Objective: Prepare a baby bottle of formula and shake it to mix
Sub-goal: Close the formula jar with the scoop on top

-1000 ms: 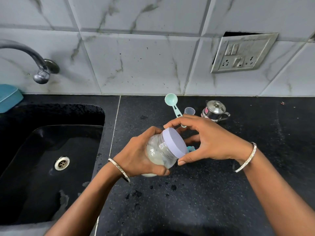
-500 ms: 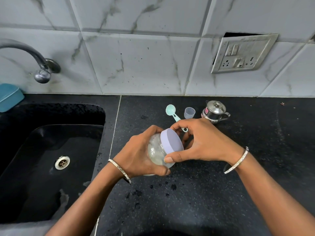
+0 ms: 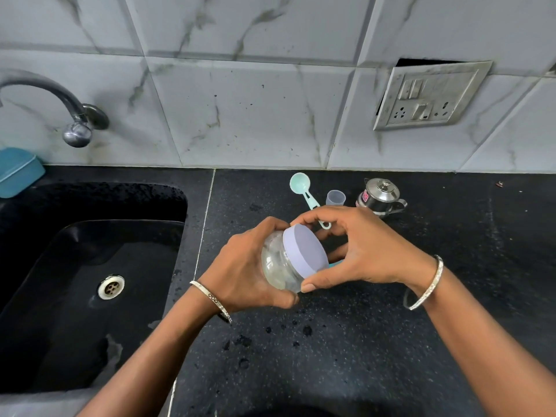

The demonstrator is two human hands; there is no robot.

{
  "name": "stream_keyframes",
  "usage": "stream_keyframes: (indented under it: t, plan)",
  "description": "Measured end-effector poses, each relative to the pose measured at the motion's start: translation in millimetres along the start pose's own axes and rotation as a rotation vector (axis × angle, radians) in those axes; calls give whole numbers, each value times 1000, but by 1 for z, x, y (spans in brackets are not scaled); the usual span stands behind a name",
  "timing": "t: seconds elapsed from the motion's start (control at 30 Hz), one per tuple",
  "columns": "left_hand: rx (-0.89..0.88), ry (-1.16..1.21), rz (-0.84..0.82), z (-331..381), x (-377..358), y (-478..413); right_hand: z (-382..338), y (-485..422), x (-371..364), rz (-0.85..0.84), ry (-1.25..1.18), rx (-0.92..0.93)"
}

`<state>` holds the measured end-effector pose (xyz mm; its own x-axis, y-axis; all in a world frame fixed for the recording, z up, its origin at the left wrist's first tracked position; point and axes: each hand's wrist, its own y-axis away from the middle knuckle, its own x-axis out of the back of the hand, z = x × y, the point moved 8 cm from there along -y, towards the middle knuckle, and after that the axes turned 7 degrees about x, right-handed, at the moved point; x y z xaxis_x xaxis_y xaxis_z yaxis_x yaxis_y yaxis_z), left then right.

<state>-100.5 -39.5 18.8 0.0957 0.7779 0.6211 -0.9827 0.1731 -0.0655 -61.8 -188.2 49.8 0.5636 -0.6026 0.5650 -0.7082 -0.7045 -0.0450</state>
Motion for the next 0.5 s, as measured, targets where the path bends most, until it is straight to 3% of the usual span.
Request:
stream_keyframes:
  t: [0.33, 0.5]
  plan:
    - [35, 14, -66, -7, -2, -6, 7, 0, -6, -73, -141, 4]
    - [59, 26, -108, -10, -4, -9, 5, -2, -8, -138, -83, 46]
